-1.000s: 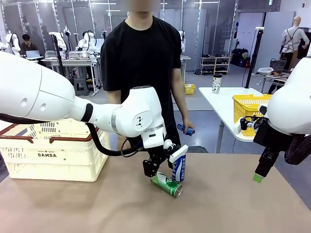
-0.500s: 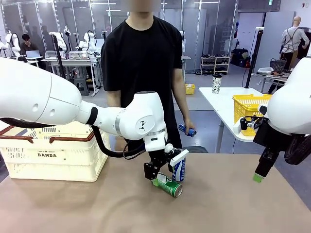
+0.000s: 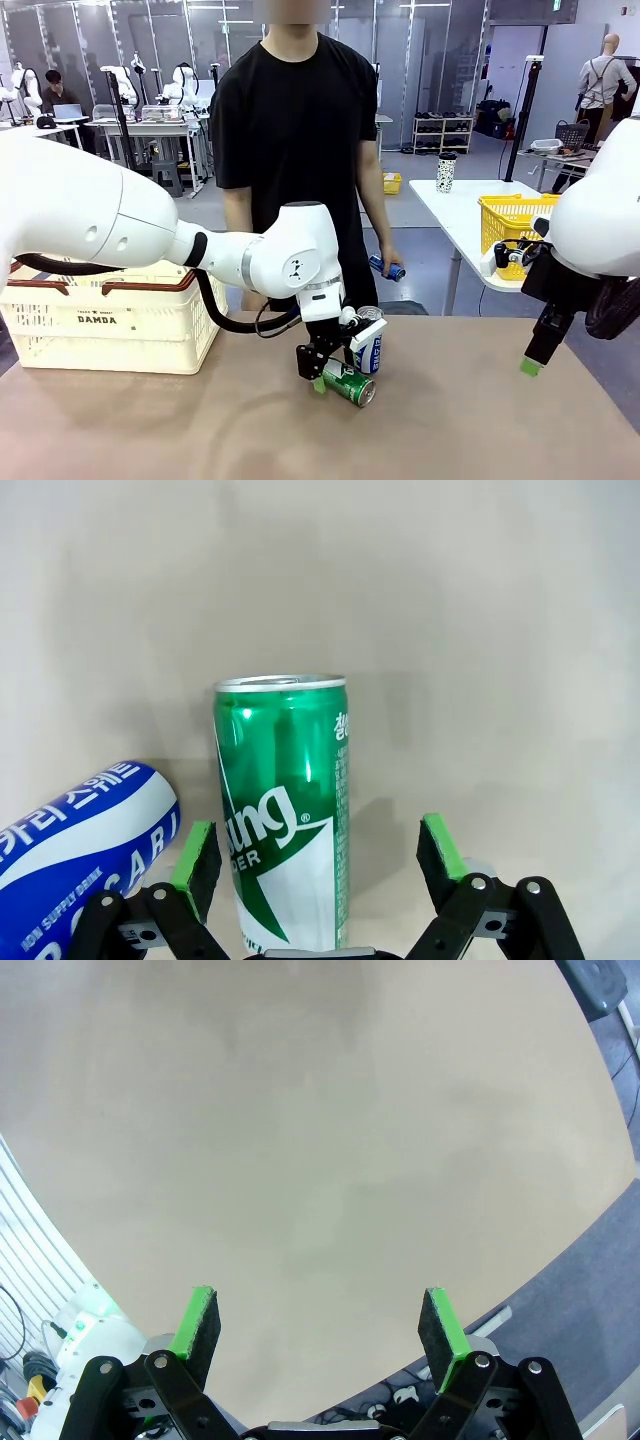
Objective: Place the drinks into the Shopping basket.
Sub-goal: Pick up one drink and place it into the Shopping basket.
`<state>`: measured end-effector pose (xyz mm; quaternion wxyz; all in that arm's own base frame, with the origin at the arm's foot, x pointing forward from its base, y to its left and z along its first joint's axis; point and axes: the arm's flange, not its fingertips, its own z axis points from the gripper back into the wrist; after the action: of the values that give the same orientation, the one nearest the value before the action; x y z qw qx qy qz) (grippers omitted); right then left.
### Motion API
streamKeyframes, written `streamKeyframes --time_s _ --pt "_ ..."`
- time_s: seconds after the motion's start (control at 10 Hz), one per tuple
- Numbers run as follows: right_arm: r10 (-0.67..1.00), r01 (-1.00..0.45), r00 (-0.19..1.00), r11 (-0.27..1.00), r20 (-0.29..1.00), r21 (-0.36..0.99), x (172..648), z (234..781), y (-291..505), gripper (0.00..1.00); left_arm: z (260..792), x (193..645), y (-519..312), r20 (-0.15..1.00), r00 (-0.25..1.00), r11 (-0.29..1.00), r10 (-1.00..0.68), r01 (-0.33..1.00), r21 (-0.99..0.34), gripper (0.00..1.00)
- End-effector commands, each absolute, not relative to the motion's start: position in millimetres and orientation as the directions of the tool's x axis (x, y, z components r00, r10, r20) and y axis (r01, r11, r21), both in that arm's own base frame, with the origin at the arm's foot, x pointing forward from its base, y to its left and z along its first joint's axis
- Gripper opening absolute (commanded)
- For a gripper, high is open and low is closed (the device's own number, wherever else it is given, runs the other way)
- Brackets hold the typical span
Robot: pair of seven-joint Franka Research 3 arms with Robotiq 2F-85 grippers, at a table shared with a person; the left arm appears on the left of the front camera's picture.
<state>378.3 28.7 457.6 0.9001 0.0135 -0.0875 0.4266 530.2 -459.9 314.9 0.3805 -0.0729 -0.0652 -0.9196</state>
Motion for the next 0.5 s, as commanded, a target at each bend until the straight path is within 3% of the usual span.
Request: streamKeyframes --time_s 0.0,0.3,0.4 --pt "0.765 -0.769 0.622 0.637 0.169 -0.050 377.3 457.6 27.3 1.00 311.2 537.8 -469.3 0.172 -0.669 -0.674 -0.723 0.738 0.038 1.00" --pt "0.765 -0.769 0.622 0.637 0.169 -0.050 377.3 457.6 27.3 1.00 306.8 541.6 -474.0 0.162 -0.640 -0.644 -0.751 0.764 0.034 1.00" --pt "0.765 -0.769 0.622 0.637 0.169 -0.050 377.3 457.6 27.3 1.00 304.9 540.3 -474.4 0.164 -0.643 -0.649 -0.749 0.761 0.018 0.93"
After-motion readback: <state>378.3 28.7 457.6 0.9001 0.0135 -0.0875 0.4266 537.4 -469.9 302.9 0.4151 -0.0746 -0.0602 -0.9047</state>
